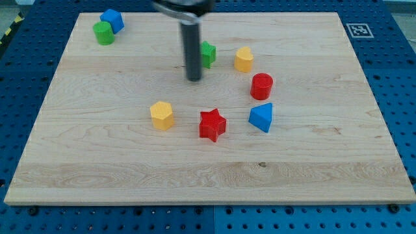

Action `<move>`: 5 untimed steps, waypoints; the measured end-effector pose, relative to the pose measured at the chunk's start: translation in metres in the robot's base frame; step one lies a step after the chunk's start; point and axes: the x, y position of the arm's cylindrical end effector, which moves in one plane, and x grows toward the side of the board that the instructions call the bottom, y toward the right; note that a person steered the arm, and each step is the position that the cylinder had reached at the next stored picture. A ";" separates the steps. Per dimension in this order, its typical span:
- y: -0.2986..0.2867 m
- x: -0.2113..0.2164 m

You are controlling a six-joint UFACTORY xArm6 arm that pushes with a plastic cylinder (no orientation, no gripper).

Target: Push the green star into the green circle

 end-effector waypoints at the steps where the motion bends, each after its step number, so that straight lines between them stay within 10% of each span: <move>1: 0.055 -0.006; 5: -0.054 -0.073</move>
